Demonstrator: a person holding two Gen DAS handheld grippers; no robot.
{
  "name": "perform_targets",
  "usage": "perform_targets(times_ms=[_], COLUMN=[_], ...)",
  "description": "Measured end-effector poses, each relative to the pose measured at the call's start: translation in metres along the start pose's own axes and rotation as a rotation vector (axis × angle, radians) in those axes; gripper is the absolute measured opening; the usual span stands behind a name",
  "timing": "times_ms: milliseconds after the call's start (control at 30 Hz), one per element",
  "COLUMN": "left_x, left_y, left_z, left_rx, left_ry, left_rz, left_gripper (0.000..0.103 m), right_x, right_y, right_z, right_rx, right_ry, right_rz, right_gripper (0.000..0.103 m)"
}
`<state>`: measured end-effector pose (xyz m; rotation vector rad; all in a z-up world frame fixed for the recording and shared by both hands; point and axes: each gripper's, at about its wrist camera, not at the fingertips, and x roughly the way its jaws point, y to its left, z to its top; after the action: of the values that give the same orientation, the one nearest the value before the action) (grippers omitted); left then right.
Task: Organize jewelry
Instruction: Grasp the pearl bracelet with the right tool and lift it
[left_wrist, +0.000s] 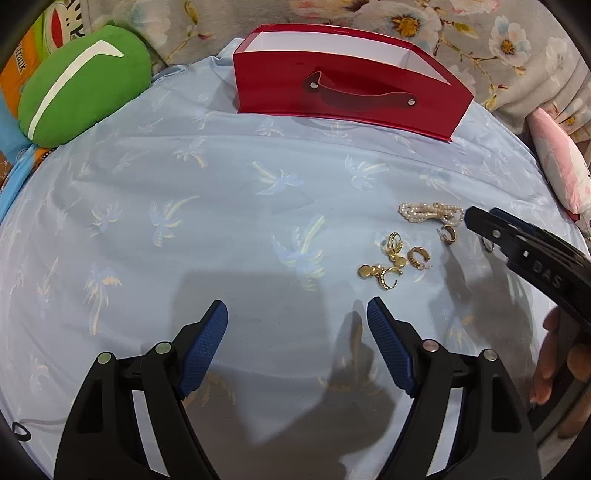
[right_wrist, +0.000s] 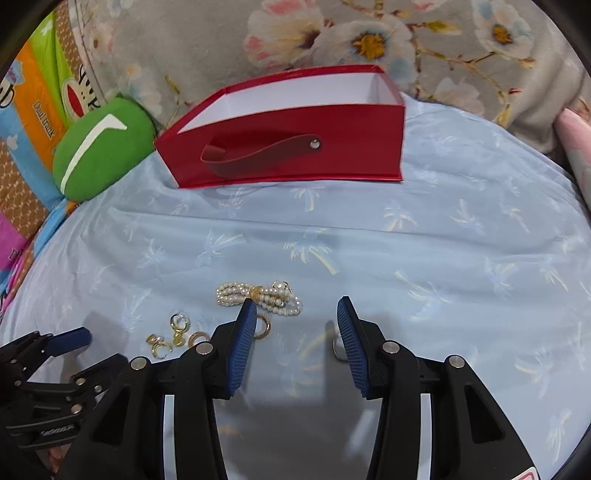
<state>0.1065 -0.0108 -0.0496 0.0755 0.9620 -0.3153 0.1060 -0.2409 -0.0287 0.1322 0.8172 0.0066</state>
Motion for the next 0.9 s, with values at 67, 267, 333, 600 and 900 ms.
perform_targets(times_ms=[67,267,333,600,900], left_x=[0.001,0.001,0.001,-0.001,0.012], left_y=[0.001,0.001,0.002,-0.01,-0.033], left_z=[-0.001,0.0,0.001,0.003,0.01], left_rx=[-0.004,-0.005,-0.008,0.015,0.056], left_ry=[0.002,0.001,0.002,-0.002,0.001], left_rz=[-0.002,-0.013,-0.027,-0.068,-0.094], left_gripper=[0.076,0.076,0.076,0.076,0.075], right_x=[0.008,0.02,0.017,-0.026,-0.086], right_y=[0.001,0.005,0.008,0.0,-0.016], right_z=[0.002,0.002,0.0,-0.018,-0.062], right_rx=[-0.018,-0.031,-0.035,0.044,0.118], right_ry=[0.016,0.057,0.051,-0.046,-0.079], right_rz=[0.005,0.046,0.053,0.035,0.016], right_gripper=[0.045,0.013,0.004,0.003,0.003])
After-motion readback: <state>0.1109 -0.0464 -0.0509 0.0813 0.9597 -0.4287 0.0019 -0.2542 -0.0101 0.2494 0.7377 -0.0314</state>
